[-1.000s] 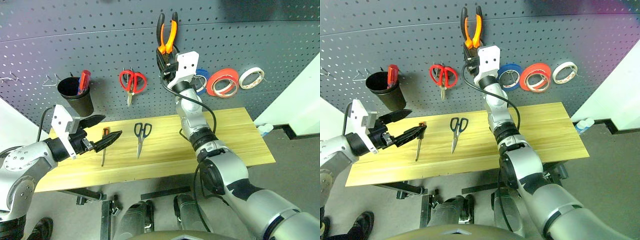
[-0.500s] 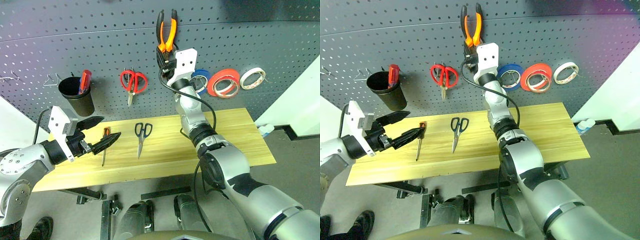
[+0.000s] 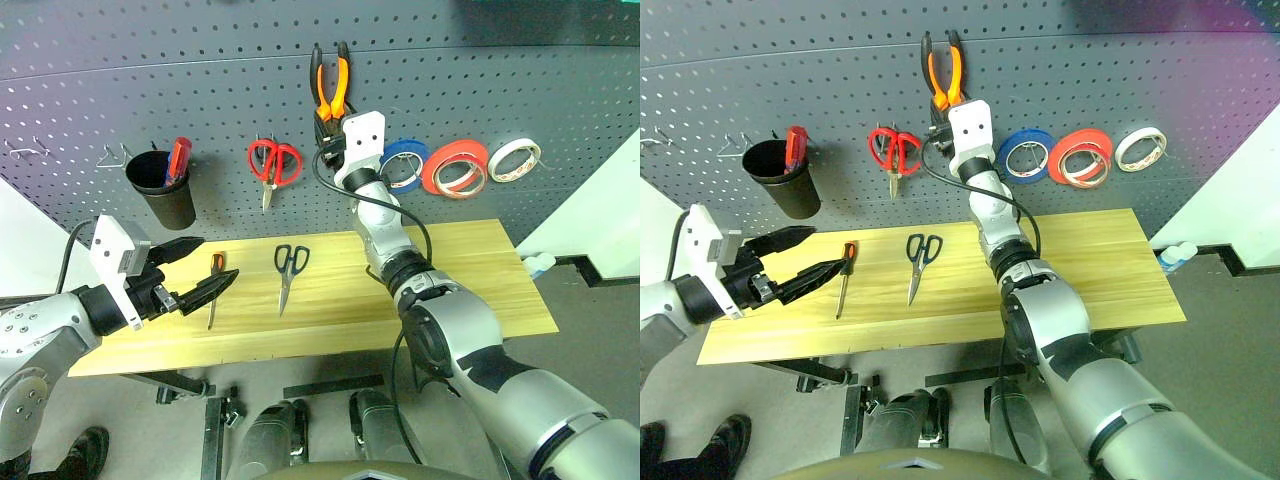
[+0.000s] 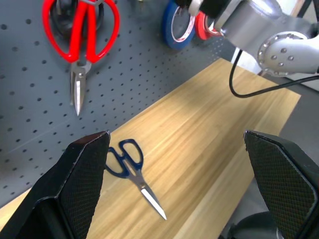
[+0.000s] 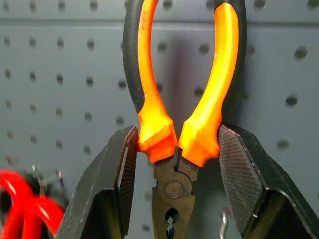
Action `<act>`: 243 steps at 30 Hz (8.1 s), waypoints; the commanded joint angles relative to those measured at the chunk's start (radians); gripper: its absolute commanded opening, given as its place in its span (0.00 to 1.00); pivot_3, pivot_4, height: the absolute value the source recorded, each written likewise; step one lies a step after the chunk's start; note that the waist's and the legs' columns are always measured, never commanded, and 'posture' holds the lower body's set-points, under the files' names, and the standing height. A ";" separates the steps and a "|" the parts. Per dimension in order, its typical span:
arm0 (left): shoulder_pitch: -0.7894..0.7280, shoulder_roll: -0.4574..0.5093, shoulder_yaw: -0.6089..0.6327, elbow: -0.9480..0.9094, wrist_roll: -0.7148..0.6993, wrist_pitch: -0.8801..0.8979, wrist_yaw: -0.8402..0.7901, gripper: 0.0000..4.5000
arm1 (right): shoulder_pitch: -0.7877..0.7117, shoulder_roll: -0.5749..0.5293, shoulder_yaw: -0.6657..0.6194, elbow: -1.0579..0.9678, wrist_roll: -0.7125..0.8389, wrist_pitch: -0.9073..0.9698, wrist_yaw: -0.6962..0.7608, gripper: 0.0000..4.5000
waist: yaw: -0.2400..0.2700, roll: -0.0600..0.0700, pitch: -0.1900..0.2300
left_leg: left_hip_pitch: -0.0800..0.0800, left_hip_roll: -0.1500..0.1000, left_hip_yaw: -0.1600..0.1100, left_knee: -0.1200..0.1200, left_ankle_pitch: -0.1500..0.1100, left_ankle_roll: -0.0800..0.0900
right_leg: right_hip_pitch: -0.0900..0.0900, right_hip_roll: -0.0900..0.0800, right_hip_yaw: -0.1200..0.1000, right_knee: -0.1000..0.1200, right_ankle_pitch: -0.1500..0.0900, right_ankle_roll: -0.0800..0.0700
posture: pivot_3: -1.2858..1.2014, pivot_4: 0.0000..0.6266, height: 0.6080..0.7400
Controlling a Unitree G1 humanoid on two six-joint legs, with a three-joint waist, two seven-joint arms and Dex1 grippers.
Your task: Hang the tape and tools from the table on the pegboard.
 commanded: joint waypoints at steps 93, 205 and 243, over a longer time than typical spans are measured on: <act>-0.169 -0.023 -0.138 0.167 0.089 -0.105 -0.053 1.00 | 0.650 -0.442 -0.097 -1.253 0.724 1.096 0.562 0.99 | 0.017 0.001 0.005 | 0.000 0.002 -0.001 -0.001 -0.002 0.003 | 0.004 -0.002 -0.002 -0.007 -0.004 -0.005 | 0.42 0.26 1.00; -0.719 -0.709 -0.651 0.912 0.906 0.223 0.671 0.16 | 0.592 -0.733 0.067 -1.045 0.482 0.958 1.242 1.00 | -0.037 -0.012 0.053 | -0.007 0.003 0.003 0.003 -0.013 0.013 | 0.006 -0.003 -0.004 -0.022 0.002 0.009 | 0.39 0.39 1.00; -0.322 -0.443 -0.711 0.550 1.038 -0.350 0.494 0.16 | 0.608 -0.713 -0.039 -1.015 0.687 1.005 1.444 1.00 | -0.030 -0.011 0.053 | -0.009 0.003 0.003 0.002 -0.013 0.014 | 0.005 -0.005 -0.004 -0.024 0.002 0.009 | 0.41 0.35 1.00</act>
